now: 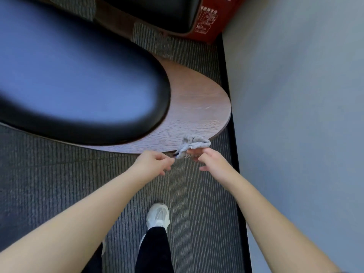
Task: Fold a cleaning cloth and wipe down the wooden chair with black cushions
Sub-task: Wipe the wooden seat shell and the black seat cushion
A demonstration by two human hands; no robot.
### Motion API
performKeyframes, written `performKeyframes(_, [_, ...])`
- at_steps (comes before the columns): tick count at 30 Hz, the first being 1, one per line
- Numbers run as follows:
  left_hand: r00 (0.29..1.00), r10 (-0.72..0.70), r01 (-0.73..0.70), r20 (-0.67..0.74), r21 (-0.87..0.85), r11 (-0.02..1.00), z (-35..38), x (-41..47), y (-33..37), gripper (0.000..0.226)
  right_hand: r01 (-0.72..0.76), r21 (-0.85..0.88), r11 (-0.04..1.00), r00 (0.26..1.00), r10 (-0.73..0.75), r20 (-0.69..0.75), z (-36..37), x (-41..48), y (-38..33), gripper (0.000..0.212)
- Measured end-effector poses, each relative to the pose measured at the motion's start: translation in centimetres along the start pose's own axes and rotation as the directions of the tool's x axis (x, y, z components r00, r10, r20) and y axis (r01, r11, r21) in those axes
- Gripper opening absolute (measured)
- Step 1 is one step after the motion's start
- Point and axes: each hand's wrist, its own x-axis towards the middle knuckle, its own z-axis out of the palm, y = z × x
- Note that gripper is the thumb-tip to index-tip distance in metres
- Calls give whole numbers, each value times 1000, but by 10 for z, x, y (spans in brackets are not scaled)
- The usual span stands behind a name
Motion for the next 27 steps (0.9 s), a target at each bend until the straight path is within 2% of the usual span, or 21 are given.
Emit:
performKeyframes(2, [999,-40,39,-3,-121,992,19,3,9,13,41,-120,992,997,-32,76,-11,2,-2,40])
performKeyframes(5, [992,-113,94,-51,-283,955,39,8,22,26,86,-229,970,992,-62,110,-23,8,1,39])
performKeyframes(8, [976,-189,122,-111,-441,889,53,12,30,31,115,-266,957,989,-85,121,-33,13,4,37])
performKeyframes(11, [951,-256,125,-173,-543,830,65,13,33,33,153,-254,955,984,-124,126,-44,16,5,22])
performKeyframes(13, [936,-299,118,-184,-636,762,73,14,35,36,140,-196,971,990,-133,47,-51,20,4,19])
performKeyframes(15, [939,-309,95,-148,-753,651,82,14,35,38,103,-97,990,994,-106,-28,-55,23,3,20])
performKeyframes(18, [964,-258,56,-67,-896,441,92,16,37,36,15,73,997,997,-9,-80,-50,25,-1,24])
performKeyframes(21, [979,-204,46,-16,-954,298,90,19,39,38,-92,281,955,989,119,-82,-41,26,-3,20])
performKeyframes(23, [978,-206,35,-17,-968,249,85,22,37,32,-131,358,924,980,175,-93,-36,26,-5,19])
performKeyframes(27, [969,-246,29,-31,-971,239,77,27,30,13,-143,400,905,964,220,-152,-20,28,-3,23])
